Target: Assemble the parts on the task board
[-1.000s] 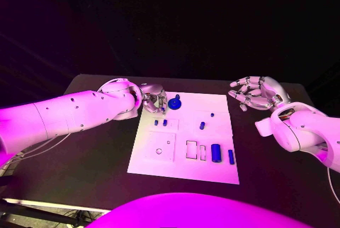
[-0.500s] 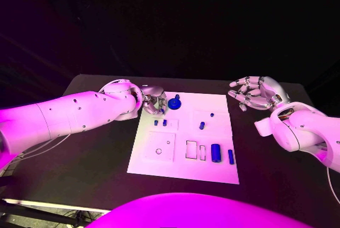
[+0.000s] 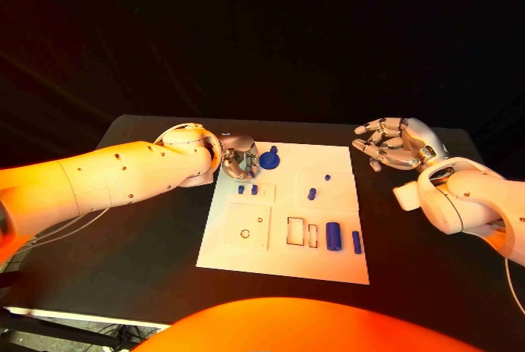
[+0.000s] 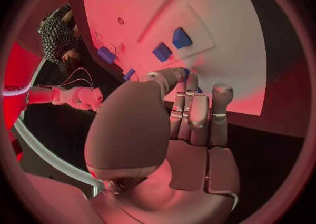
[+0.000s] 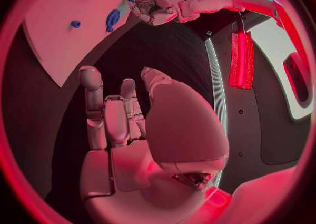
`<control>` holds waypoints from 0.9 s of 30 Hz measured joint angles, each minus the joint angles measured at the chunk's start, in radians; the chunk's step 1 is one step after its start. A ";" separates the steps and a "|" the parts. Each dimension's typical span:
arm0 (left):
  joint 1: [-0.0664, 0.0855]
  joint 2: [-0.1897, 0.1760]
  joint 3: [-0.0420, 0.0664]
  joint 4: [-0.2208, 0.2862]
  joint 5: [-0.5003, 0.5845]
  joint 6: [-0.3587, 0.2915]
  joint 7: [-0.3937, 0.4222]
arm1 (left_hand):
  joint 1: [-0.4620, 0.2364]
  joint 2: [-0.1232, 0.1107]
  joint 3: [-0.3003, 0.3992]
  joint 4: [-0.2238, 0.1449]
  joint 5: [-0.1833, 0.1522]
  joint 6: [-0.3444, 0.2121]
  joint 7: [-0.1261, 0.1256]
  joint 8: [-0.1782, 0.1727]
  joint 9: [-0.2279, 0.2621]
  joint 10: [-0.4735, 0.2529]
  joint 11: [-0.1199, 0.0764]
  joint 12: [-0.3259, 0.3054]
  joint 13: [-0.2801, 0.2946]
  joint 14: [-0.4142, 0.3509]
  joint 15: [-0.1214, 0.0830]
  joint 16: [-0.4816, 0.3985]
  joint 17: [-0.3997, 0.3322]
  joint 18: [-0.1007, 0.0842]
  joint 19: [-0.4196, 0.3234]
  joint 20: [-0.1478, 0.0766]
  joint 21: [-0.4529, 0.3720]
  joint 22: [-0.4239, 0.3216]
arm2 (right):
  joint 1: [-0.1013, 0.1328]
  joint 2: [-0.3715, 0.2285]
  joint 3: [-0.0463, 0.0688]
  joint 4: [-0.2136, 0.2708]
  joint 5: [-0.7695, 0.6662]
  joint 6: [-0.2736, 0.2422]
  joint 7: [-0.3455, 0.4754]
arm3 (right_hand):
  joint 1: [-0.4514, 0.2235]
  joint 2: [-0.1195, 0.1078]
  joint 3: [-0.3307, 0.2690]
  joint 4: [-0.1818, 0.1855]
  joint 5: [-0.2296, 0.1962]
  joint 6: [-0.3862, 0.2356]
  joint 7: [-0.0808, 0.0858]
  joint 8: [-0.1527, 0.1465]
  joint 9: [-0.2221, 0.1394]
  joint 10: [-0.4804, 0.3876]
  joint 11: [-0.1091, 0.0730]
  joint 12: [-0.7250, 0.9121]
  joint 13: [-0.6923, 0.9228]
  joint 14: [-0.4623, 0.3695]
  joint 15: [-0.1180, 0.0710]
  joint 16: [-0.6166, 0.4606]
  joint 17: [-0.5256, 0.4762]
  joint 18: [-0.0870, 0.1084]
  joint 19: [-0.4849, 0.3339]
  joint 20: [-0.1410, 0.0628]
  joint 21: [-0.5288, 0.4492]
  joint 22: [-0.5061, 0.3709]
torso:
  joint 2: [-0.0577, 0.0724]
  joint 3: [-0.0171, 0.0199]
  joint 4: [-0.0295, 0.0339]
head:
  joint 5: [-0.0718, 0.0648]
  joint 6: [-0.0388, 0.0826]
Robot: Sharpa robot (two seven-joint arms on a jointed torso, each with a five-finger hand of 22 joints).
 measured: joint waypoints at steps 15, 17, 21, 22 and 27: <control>0.004 0.022 -0.010 -0.017 -0.013 0.007 -0.030 | -0.006 -0.005 0.000 0.000 0.000 0.000 0.000 -0.006 0.000 0.006 -0.002 -0.005 0.001 0.004 -0.004 0.000 0.002 0.000 0.000 0.000 0.000 0.000 | 0.000 -0.005 0.000 0.001 0.000 -0.002 0.000 | -0.007 -0.007 0.007 -0.002 0.000 0.000 0.000 0.000 -0.001 0.001 0.001 0.000 -0.003 0.000 0.000 0.000 0.000 0.000 0.000 0.000 -0.006 0.000 | 0.001 0.0002 -0.0014 | -0.003 0.000; 0.004 0.023 -0.010 -0.018 -0.014 0.006 -0.032 | -0.009 -0.001 0.000 0.000 0.000 0.000 0.000 -0.006 0.000 0.007 0.000 -0.005 0.001 0.004 -0.004 0.000 0.002 0.000 0.000 0.000 0.000 0.002 | 0.000 -0.005 0.000 0.001 0.000 -0.002 0.000 | -0.007 -0.007 0.007 -0.002 0.000 0.000 0.000 0.000 -0.001 0.001 0.001 0.000 -0.003 0.000 0.000 0.000 0.000 0.000 0.000 0.000 -0.006 0.000 | 0.001 0.0001 -0.0012 | -0.003 0.000; 0.004 0.025 -0.011 -0.018 -0.016 0.003 -0.034 | -0.013 0.000 0.000 0.000 0.000 0.005 -0.004 -0.006 0.000 0.009 -0.002 -0.005 0.001 0.004 -0.004 0.004 0.007 0.000 0.000 0.000 0.000 0.007 | 0.000 -0.005 0.000 0.001 0.000 -0.002 0.000 | -0.007 -0.007 0.007 -0.002 0.000 0.000 0.000 0.000 -0.001 0.001 0.001 0.000 -0.003 0.000 0.000 0.000 0.000 0.000 0.000 0.000 -0.006 0.000 | 0.001 0.0000 -0.0006 | -0.002 0.000; 0.004 0.025 -0.011 -0.018 -0.016 0.003 -0.034 | -0.013 0.000 0.000 0.000 0.000 0.009 -0.002 -0.008 0.000 0.011 -0.004 -0.006 0.001 0.004 -0.004 0.004 0.009 0.000 0.001 0.000 0.000 0.009 | 0.000 -0.005 0.000 0.001 0.000 -0.002 0.000 | -0.007 -0.007 0.007 -0.002 0.000 0.000 0.000 0.000 -0.001 0.001 0.001 0.000 -0.003 0.000 0.000 0.000 0.000 0.000 0.000 0.000 -0.006 0.000 | 0.001 0.0000 -0.0006 | -0.002 0.000; 0.003 0.026 -0.012 -0.018 -0.016 0.000 -0.035 | -0.013 0.000 0.000 0.000 0.000 0.011 0.000 -0.009 0.002 0.018 -0.004 -0.007 0.002 0.007 -0.007 0.004 0.011 0.000 0.008 0.000 0.000 0.011 | 0.000 -0.005 0.000 0.001 0.000 -0.002 0.000 | -0.007 -0.007 0.007 -0.002 0.000 0.000 0.000 0.000 -0.001 0.001 0.001 0.000 -0.003 0.000 0.000 0.000 0.000 0.000 0.000 0.000 -0.006 0.000 | 0.000 0.0000 -0.0005 | -0.002 0.000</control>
